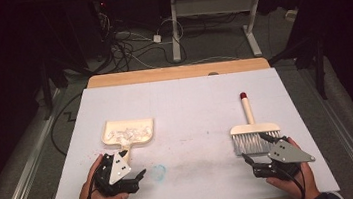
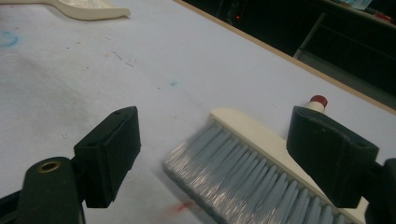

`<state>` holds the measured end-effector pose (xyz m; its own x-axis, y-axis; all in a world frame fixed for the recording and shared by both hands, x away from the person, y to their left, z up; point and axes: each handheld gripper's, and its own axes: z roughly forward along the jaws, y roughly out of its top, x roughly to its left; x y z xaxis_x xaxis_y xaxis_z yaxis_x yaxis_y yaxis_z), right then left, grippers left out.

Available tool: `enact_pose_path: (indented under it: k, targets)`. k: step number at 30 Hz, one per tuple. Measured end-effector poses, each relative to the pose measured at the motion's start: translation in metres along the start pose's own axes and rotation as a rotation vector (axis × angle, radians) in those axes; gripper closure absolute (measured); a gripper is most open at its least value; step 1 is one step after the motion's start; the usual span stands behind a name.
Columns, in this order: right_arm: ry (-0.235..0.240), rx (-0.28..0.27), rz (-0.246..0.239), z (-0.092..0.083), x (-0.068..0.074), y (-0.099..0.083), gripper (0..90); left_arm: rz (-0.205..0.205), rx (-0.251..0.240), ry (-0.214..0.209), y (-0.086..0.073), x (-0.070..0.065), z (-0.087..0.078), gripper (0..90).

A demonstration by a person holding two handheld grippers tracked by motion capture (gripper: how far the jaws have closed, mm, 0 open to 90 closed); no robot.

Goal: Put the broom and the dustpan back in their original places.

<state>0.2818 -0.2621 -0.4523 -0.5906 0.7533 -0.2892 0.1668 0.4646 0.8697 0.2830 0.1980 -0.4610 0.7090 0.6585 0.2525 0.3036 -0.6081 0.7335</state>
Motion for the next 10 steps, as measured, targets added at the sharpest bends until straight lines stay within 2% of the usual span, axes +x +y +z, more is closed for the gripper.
enact_pose_path:
  k: [6,9,10]
  targets:
    - [-0.002,-0.011,-0.010,-0.0025,0.0010,0.0019,18.2,0.011,0.010,0.008,0.0009,-0.0010,0.0015,17.7]
    - [-0.008,-0.002,-0.009,-0.0014,-0.0003,0.0010,18.2,0.012,0.031,0.024,0.0007,-0.0009,0.0030,17.7]
    - [-0.004,-0.002,-0.013,-0.0014,-0.0002,0.0011,18.0,0.000,0.020,0.016,0.0000,-0.0009,0.0019,17.7]
